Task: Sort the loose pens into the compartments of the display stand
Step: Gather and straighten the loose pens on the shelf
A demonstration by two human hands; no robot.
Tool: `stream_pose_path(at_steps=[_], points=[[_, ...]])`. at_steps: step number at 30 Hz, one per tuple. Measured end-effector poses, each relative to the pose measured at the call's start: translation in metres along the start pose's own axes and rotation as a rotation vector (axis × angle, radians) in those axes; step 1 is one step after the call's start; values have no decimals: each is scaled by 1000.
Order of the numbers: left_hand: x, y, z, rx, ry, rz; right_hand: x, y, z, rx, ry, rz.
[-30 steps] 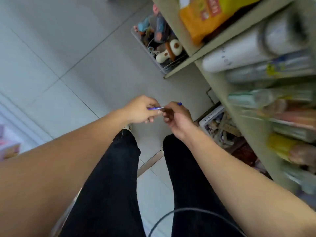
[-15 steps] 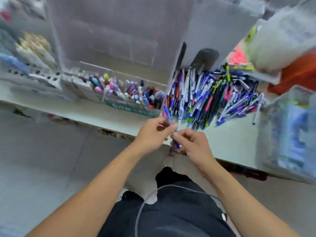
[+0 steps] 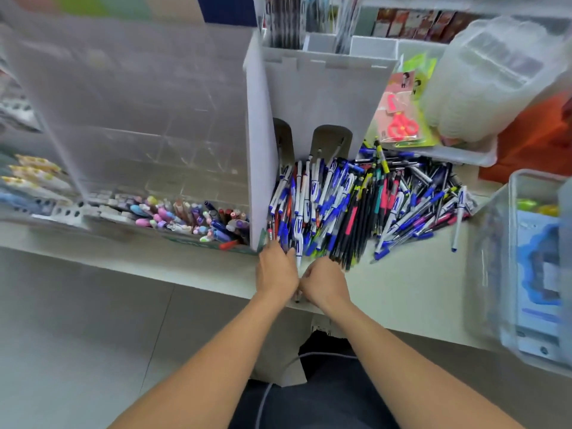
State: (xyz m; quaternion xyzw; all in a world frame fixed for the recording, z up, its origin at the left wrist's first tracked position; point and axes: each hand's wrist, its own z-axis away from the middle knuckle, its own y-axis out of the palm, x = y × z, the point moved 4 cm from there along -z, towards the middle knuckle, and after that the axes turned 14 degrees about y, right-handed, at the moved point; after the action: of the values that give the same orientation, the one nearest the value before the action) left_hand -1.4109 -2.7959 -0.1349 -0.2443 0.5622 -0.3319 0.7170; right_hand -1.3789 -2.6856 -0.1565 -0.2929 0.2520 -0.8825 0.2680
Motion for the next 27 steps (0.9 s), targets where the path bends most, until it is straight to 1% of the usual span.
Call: stream_pose_path(at_steps=[5,10,13,16,22,27], points=[[11,-2,-9,-28,-38,45,-3,-7,-13,-9,-86,-151],[10,-4,-12,-22,-30,84,6,-16,-20,4,-113,-120],[9,1,-19,11,-41,120,10,-14,-21,18,-105,-124],[10,4,-26,71,-58,116,12,-16,-18,-6,-94,-71],[7,9,-40,146,-59,162,24,-29,-9,-43,-168,118],[8,17,-44,150,-80,202,28,-30,-13,-69,-183,138]])
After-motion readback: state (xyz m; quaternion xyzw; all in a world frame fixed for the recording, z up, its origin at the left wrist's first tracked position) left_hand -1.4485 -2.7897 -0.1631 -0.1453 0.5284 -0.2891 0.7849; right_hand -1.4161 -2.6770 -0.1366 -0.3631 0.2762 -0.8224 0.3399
